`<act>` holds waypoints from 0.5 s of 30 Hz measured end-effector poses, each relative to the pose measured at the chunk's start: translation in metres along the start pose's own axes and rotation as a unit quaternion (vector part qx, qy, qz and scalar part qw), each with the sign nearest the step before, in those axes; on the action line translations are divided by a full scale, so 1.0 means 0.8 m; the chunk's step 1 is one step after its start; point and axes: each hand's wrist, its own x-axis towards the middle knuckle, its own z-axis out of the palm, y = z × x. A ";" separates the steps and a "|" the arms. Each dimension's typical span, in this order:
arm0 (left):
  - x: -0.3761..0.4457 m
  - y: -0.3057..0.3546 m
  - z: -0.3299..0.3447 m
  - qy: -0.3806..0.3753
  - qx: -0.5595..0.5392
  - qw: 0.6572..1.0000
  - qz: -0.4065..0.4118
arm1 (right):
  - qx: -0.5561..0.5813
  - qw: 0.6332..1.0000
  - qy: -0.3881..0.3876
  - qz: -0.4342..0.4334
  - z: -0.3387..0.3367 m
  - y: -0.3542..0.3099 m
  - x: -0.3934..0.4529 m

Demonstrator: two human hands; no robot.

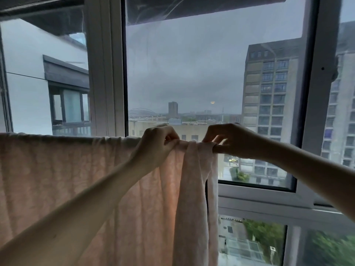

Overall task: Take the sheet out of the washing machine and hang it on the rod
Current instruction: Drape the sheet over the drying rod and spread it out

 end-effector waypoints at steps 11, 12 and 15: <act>0.021 -0.058 -0.017 0.069 0.083 0.991 -0.083 | 0.372 0.912 0.088 0.148 -0.045 0.020 0.022; 0.023 -0.060 -0.017 0.065 0.092 0.990 -0.080 | 0.370 0.914 0.054 0.156 -0.047 0.023 0.021; 0.028 -0.060 -0.011 0.044 0.106 0.989 -0.089 | 0.268 0.954 -0.021 0.134 -0.048 0.026 0.022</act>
